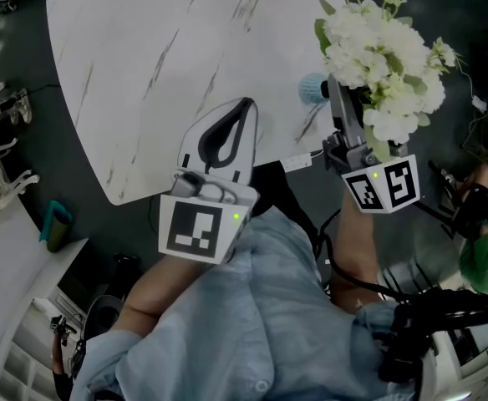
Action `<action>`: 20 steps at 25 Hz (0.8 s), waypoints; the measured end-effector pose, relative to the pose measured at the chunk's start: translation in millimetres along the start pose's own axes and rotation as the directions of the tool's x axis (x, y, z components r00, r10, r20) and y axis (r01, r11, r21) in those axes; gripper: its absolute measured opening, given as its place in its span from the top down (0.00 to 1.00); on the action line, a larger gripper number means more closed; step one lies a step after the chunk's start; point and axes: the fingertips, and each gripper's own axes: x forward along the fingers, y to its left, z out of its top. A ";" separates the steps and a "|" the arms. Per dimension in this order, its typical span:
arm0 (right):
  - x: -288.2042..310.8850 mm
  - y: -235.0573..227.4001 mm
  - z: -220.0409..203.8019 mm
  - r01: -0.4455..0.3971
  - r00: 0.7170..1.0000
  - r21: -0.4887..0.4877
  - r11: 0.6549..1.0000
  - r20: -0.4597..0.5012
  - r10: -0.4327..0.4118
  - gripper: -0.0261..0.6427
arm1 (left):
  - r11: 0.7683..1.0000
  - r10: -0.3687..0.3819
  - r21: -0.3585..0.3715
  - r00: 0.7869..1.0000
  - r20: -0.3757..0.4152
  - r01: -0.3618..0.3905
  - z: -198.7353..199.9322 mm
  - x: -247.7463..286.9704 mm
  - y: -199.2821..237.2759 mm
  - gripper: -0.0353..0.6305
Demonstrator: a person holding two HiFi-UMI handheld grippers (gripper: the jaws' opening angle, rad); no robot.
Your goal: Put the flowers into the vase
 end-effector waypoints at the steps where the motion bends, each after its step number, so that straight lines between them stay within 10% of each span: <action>1: -0.4 1.2 -0.8 -0.001 1.000 -0.003 1.000 -0.008 0.001 0.83 | 1.000 0.000 0.003 1.000 0.002 0.000 0.9 -1.3 -0.8 0.94; 20: -42.2 -5.7 4.9 0.059 0.998 0.050 0.997 -0.042 -0.057 0.59 | 0.999 0.030 0.028 0.994 0.101 -0.033 22.4 -18.7 -18.3 0.94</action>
